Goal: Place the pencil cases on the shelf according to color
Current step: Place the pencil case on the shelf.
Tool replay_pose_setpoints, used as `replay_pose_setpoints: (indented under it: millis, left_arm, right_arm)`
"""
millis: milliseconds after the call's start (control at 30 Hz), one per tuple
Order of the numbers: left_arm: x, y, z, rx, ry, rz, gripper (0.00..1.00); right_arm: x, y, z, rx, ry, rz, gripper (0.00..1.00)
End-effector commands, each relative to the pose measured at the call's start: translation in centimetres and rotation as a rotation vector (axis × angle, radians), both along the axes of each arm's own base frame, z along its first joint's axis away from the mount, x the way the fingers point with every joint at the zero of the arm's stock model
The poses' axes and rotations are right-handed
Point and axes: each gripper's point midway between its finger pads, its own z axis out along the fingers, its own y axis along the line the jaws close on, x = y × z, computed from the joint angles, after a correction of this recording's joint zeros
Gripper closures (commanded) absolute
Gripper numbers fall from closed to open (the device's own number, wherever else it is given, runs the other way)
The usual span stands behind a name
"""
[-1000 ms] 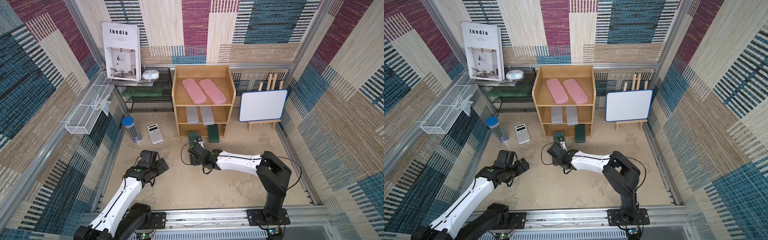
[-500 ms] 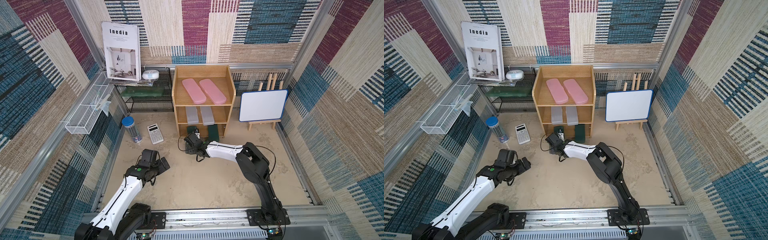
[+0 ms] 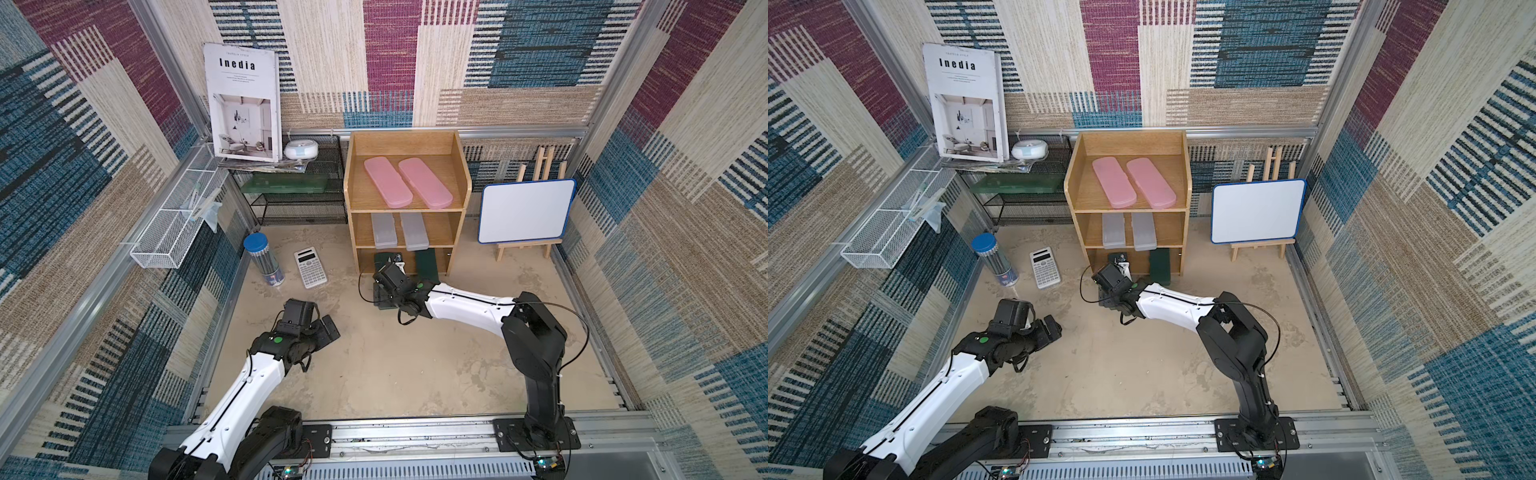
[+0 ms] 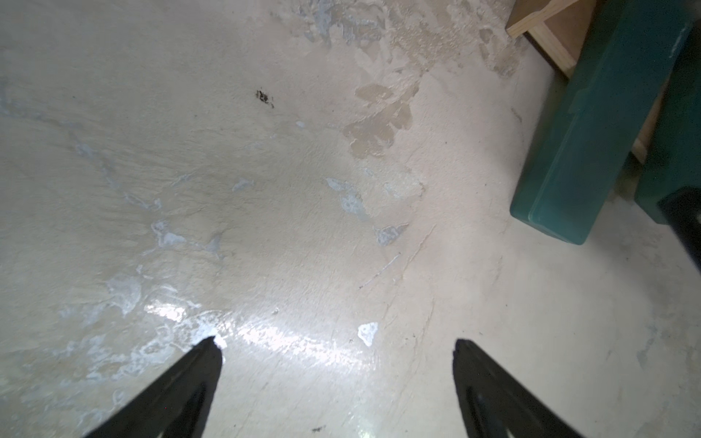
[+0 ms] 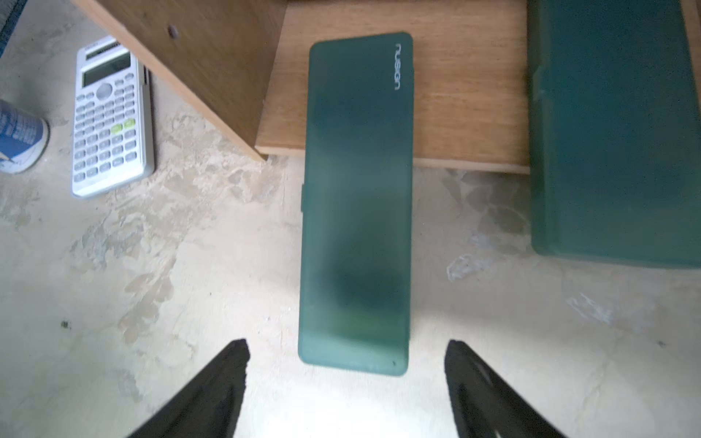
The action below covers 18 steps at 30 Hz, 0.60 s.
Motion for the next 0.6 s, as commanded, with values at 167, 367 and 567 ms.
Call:
replay_pose_setpoints:
  millis: [167,367,567]
  left_arm:
    - [0.3,-0.3,0.6,-0.012,-0.015,-0.012,0.01]
    - [0.3,-0.4,0.6,-0.018,-0.017,-0.014,0.01]
    - [0.1,-0.3,0.8,-0.014,-0.021,-0.014,0.01]
  right_arm:
    - [-4.0,-0.3,-4.1,-0.051,0.073,0.045,0.46]
    - [-3.3,0.3,-6.9,-0.091,0.077,0.049,0.52]
    - [-1.1,0.4,-7.7,-0.109,0.058,0.029,0.51]
